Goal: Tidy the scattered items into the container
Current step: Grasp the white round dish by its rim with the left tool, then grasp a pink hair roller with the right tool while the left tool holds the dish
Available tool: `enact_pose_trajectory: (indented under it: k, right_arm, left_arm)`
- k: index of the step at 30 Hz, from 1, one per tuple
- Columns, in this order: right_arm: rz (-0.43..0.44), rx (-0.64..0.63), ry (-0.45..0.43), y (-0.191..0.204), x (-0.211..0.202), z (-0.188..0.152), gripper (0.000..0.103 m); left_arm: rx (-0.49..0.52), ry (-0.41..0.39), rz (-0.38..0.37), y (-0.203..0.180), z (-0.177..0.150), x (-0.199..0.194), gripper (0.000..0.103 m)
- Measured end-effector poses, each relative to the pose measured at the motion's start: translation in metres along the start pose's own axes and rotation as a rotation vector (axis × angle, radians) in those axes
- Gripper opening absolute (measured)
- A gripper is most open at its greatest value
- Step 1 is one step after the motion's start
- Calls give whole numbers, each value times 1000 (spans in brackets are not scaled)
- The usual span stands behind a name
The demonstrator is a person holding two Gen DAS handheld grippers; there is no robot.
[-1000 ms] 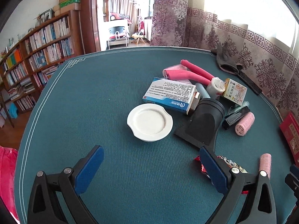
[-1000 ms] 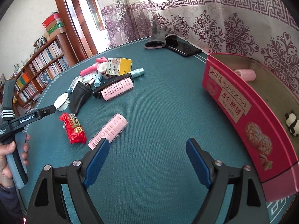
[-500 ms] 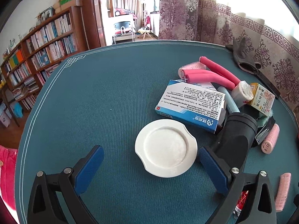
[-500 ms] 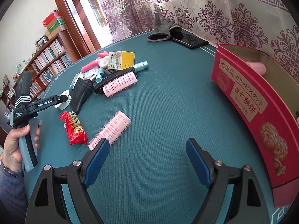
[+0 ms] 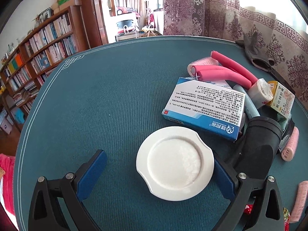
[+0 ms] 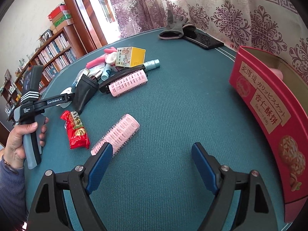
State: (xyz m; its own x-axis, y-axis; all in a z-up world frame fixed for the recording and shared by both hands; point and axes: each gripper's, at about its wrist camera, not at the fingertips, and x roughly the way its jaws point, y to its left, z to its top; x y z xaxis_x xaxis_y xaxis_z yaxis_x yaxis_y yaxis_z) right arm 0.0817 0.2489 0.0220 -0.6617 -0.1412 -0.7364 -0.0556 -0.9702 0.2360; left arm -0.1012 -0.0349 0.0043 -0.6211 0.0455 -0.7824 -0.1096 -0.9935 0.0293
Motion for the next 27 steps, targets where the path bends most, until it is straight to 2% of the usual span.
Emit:
enact_pose_trajectory:
  k: [5, 7, 9, 11, 27]
  right_arm:
    - [-1, -9, 2, 3, 0, 0, 87]
    - [-2, -14, 0, 4, 0, 0, 87]
    - [-1, -20, 0, 6, 0, 0, 87]
    - [0, -26, -2, 8, -1, 1, 87]
    - [31, -77, 9, 27, 10, 12, 87]
  left_arm:
    - [-22, -1, -33, 4, 0, 0, 102]
    - [-30, -13, -37, 6, -1, -3, 93]
    - [-30, -21, -33, 6, -2, -6, 79]
    - [-32, -26, -40, 7, -4, -10, 71]
    - [-38, -34, -103, 4, -25, -33, 69]
